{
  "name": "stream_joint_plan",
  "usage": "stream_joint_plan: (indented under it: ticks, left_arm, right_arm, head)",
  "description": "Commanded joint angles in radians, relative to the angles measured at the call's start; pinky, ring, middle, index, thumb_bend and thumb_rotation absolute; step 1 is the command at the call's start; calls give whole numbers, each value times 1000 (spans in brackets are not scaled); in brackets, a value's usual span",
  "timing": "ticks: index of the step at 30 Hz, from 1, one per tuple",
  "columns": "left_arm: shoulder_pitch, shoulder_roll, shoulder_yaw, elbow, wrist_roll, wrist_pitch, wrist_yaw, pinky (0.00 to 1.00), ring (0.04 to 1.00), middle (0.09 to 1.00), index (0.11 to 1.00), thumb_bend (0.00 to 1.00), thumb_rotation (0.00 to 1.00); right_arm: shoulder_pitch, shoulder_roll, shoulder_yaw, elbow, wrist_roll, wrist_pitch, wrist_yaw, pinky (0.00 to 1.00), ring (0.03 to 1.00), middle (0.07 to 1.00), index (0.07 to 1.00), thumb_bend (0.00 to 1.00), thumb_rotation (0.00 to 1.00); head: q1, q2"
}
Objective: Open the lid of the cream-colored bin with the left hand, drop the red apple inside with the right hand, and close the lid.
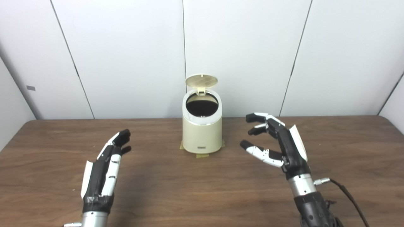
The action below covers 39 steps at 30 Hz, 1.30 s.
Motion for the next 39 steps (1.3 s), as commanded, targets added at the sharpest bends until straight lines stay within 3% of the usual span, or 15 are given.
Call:
stream_joint_plan:
  ticks: [1,3,6,11,15,17,25,36,39]
  left_arm:
    - [-71,22,-8,-37,56,-7,10,869,885,863,832,427,824]
    - [-116,35,-15,-36,103,-4,15,882,893,872,843,448,872]
    - [-177,47,-27,-61,164,58,13,886,898,877,848,493,923]
    - [-318,89,-90,-119,329,208,-32,905,935,916,892,540,995]
    - [-439,101,-163,-133,472,332,-77,932,959,942,909,704,968]
    - [-488,105,-211,-128,571,367,-92,935,963,937,906,744,962]
    - [-600,81,-352,-78,829,465,-166,1000,1000,970,932,960,1000]
    - [-764,59,-445,86,999,536,-286,1000,1000,957,930,996,1000]
    - [-785,48,-451,148,1016,556,-286,1000,1000,947,918,989,988]
  right_arm:
    - [-5,3,-23,-48,35,10,26,799,861,859,841,514,777]
    - [22,4,-34,-64,-1,27,23,760,845,857,844,325,818]
    - [43,5,-50,-59,-13,24,26,751,841,852,846,223,865]
    - [59,14,-76,-24,-36,12,16,771,835,838,830,266,857]
    - [59,23,-83,3,-54,-4,10,751,827,830,824,234,809]
    - [61,30,-86,12,-65,-6,5,762,833,835,824,286,853]
    - [63,41,-92,48,-49,-39,14,807,862,855,839,392,869]
    - [60,50,-98,58,-62,-29,12,795,844,839,820,373,768]
    - [58,45,-96,57,-71,-20,17,789,844,842,827,363,817]
  head:
    - [2,-1]
    - [2,-1]
    - [2,-2]
    - [8,-8]
    - [4,-8]
    - [-1,-9]
    - [-3,-6]
    - [-11,-10]
    - [-12,-10]
